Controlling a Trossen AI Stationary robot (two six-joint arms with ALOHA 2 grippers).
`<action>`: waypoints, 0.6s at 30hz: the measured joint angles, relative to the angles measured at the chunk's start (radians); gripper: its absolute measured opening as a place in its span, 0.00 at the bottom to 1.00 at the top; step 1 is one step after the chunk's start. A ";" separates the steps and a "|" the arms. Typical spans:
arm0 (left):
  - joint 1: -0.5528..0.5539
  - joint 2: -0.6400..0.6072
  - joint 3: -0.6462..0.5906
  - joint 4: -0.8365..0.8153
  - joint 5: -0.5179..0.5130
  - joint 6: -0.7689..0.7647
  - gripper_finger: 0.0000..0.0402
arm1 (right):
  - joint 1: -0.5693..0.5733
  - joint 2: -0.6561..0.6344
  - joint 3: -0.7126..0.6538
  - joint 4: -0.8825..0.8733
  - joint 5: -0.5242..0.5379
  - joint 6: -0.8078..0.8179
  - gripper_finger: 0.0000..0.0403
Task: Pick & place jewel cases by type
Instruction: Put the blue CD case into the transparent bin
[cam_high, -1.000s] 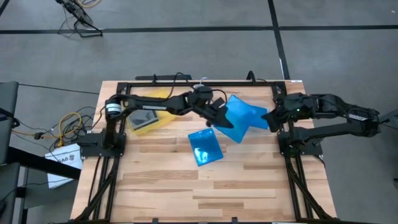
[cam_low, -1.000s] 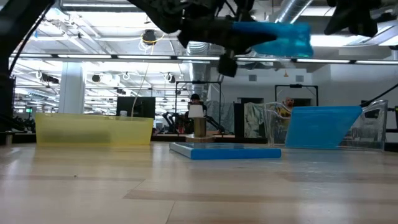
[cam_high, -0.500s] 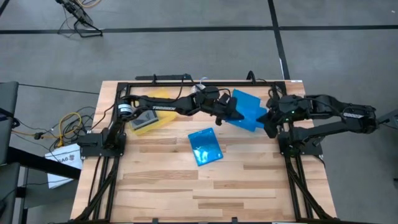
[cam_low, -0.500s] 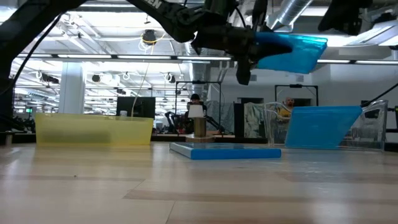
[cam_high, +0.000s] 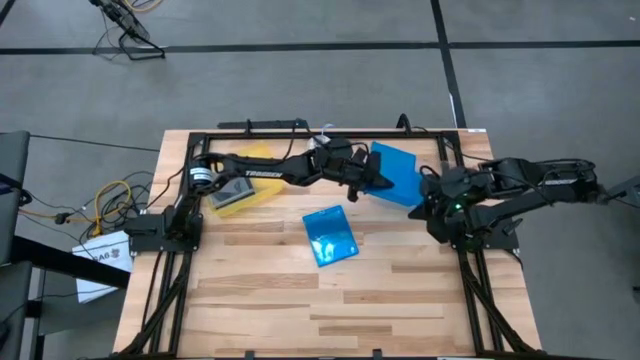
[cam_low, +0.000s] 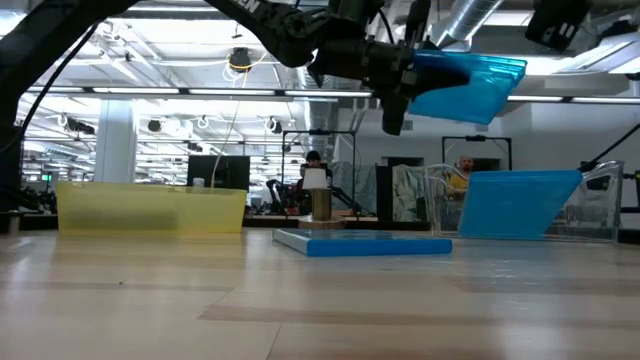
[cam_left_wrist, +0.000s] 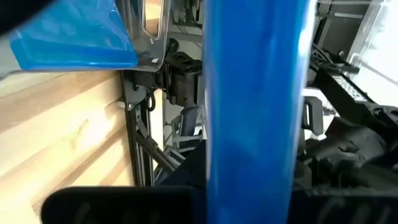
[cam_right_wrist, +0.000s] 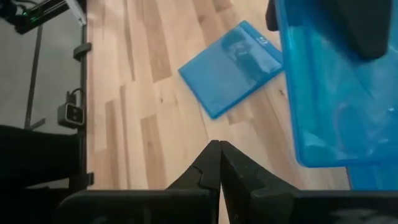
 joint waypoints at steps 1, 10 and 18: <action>-0.005 0.000 0.000 0.000 -0.014 -0.010 0.04 | 0.010 0.000 0.000 0.000 0.000 0.000 0.00; -0.038 0.151 0.152 0.105 -0.017 -0.114 0.04 | 0.059 0.004 0.000 -0.064 0.001 0.012 0.00; -0.064 0.212 0.272 0.010 -0.065 -0.164 0.04 | 0.058 0.014 0.000 -0.200 0.027 0.013 0.00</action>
